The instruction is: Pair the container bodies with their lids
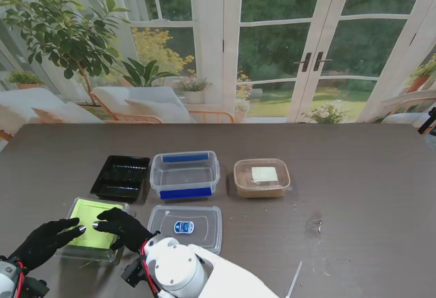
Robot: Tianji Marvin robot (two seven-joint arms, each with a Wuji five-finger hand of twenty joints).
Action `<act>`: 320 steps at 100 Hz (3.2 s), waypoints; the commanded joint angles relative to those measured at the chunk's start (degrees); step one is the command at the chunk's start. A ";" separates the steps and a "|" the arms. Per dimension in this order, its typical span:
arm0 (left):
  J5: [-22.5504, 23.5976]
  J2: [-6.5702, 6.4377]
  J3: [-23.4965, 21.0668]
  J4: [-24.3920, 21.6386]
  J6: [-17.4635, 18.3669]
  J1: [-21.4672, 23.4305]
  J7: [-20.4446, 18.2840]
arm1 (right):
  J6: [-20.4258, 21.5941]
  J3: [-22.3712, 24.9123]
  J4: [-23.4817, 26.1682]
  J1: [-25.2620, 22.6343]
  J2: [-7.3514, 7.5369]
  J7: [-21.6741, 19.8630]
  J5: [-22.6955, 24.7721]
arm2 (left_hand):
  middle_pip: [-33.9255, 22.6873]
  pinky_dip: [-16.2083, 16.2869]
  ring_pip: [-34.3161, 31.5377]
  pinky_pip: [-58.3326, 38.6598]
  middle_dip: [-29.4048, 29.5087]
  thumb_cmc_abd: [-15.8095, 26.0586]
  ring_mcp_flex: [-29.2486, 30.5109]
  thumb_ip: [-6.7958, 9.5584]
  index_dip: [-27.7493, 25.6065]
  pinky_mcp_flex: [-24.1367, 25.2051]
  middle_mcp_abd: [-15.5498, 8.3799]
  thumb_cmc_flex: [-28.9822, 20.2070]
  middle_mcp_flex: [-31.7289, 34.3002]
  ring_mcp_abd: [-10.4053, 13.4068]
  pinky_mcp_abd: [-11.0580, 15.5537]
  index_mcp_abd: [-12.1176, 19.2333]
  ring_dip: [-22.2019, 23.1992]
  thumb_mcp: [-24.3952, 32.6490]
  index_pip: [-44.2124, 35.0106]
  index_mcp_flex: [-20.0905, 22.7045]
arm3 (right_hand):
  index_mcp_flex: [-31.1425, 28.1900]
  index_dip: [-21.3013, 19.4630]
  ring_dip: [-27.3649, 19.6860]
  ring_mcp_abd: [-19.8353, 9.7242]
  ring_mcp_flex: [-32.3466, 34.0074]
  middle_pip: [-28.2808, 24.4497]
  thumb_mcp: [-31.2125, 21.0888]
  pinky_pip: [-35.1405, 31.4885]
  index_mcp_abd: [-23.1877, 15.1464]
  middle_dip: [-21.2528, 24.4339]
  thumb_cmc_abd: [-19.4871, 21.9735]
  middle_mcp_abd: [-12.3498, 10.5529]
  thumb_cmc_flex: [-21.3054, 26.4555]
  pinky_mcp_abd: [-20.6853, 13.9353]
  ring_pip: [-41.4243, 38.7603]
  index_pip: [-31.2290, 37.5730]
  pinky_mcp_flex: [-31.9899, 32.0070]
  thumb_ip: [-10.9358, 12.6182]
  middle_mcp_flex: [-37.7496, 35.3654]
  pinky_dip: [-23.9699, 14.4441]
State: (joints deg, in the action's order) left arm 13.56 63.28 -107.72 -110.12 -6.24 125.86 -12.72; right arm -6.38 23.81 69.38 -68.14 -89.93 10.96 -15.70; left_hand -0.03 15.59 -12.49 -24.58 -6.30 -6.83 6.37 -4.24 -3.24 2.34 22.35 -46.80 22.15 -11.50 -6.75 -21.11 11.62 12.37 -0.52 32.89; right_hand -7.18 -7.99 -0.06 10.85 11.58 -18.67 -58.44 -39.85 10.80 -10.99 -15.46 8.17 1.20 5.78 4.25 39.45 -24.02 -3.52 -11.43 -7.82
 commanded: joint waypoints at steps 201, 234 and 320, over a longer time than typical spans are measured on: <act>-4.31 -0.68 13.36 21.25 -7.28 -35.13 -4.44 | 0.00 4.49 -25.18 20.86 -12.29 -4.03 -6.77 | -3.73 1.47 0.17 -4.60 -2.99 2.21 2.64 1.44 -0.71 0.18 -6.39 -2.29 6.54 -0.73 0.60 1.08 1.11 -2.26 -1.14 3.08 | 2.38 -2.29 1.67 -9.31 3.16 -3.86 -0.10 -1.12 0.06 -1.63 0.95 -0.94 -0.05 -6.89 -3.17 4.16 26.44 -1.53 1.39 1.84; -3.82 -0.79 15.15 23.82 -8.50 -37.82 -4.94 | -2.36 5.04 -24.39 21.35 -11.45 -4.34 -7.54 | -3.39 1.56 0.45 -4.74 -3.12 2.28 2.69 1.47 -0.73 0.34 -6.38 -2.36 6.77 -0.93 0.24 1.14 1.20 -2.48 -1.16 3.16 | 2.32 -2.49 1.69 -9.17 3.36 -4.07 -0.16 -1.11 0.06 -1.71 0.86 -0.90 -0.02 -6.79 -3.21 4.53 26.52 -1.55 1.36 2.00; -2.64 -0.76 17.10 29.20 -8.18 -41.91 -4.72 | -1.77 6.00 -31.64 22.92 -14.28 -6.95 -7.37 | -2.66 2.04 1.84 -3.05 -3.68 2.35 2.74 1.51 -0.75 0.58 -7.34 -2.49 6.33 -1.22 0.02 2.56 1.72 -2.79 -1.17 3.21 | 2.23 -3.11 1.75 -8.77 3.70 -4.59 -0.27 -1.08 -0.18 -1.90 0.81 -0.87 0.11 -6.55 -3.25 5.65 26.89 -1.59 1.33 2.34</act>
State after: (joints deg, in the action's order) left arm 11.16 62.08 -90.90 -80.77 -14.70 84.19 -16.15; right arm -8.29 29.75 37.69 -45.26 -103.48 4.92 -23.24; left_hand 0.82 16.74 -11.73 -28.08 -8.38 -6.83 8.01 -4.24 -4.29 2.34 22.19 -48.05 25.41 -12.01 -7.48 -19.78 12.83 11.71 -1.92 35.82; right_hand -7.18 -10.43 -0.16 8.78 12.22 -22.39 -58.44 -40.13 10.91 -11.85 -15.46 8.17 1.20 1.53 4.92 43.75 -20.98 -3.53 -11.43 -6.68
